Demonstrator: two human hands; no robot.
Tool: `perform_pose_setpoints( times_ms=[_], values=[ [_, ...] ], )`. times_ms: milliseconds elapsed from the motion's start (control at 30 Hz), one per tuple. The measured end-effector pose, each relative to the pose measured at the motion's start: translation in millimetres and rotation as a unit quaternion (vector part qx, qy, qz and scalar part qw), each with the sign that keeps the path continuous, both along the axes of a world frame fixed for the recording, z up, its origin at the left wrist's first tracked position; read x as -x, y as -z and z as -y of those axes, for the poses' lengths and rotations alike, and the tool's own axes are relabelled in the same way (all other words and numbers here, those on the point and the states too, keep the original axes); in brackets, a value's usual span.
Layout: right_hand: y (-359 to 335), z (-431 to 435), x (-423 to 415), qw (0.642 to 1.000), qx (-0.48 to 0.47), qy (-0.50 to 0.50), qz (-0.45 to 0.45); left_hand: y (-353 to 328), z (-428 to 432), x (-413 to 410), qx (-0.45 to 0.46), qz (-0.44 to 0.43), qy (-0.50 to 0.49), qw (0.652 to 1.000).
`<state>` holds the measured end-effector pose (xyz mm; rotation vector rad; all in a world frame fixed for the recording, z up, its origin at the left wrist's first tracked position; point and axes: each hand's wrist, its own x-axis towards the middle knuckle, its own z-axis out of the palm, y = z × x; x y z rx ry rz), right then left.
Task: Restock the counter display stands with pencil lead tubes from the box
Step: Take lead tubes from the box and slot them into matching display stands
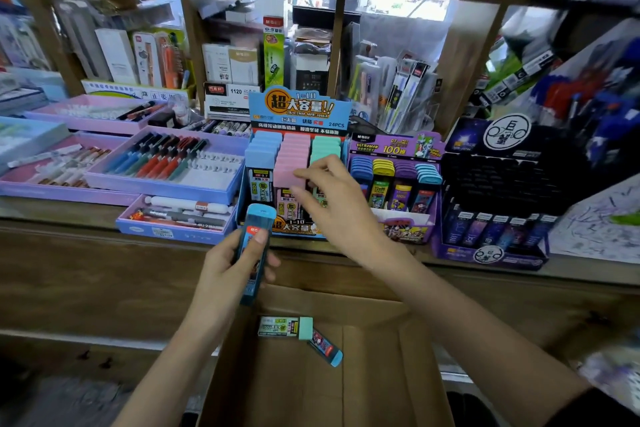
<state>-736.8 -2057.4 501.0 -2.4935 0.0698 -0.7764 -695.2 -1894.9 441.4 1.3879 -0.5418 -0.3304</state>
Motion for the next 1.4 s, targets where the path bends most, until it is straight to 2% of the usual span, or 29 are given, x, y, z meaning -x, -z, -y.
perform_pose_setpoints(
  times_ms=[100,200,300,433,533,700,800,900,1033,1100,1233,1333,1400],
  values=[
    [3.9,-6.2,23.3,0.984,-0.171,-0.048,-0.034,-7.6,19.1,8.2,0.005,0.038,0.029,0.999],
    [3.1,6.0,42.8,0.97,-0.233,-0.044,-0.051,-12.7,40.2,15.1,-0.012,0.095,0.061,0.994],
    [-5.2,28.7,62.3,0.964,-0.262,-0.034,-0.027,-16.9,62.4,20.2,-0.04,0.156,0.093,0.983],
    [-26.2,73.2,86.8,0.974,-0.221,0.036,0.03,-17.0,92.1,17.1,-0.097,0.254,0.071,0.96],
    [-40.1,108.9,99.8,0.983,-0.139,0.108,0.054,-13.3,112.3,12.1,-0.165,0.361,0.063,0.915],
    [-37.3,145.4,93.5,0.983,-0.072,0.167,0.028,1.3,137.2,8.6,-0.287,0.463,0.069,0.836],
    [-25.0,154.4,86.0,0.985,-0.004,0.174,-0.009,11.4,138.2,7.9,-0.321,0.494,0.043,0.807],
    [-14.6,158.3,81.7,0.978,0.085,0.187,-0.044,14.9,136.0,7.5,-0.316,0.504,0.041,0.803],
    [-7.4,160.1,79.0,0.952,0.222,0.2,-0.071,13.0,135.5,6.1,-0.319,0.504,0.053,0.801],
    [-6.6,158.8,79.6,0.943,0.251,0.203,-0.08,10.1,134.9,7.7,-0.319,0.501,0.06,0.802],
    [-9.6,152.7,86.6,0.941,0.262,0.198,-0.078,2.9,122.3,18.0,-0.277,0.503,0.056,0.817],
    [-5.9,133.2,98.7,0.966,0.208,0.144,-0.049,11.5,96.7,24.9,-0.256,0.471,0.056,0.843],
    [9.1,114.7,108.2,0.981,0.162,0.093,-0.049,29.1,75.2,26.5,-0.273,0.43,0.064,0.858]
  ],
)
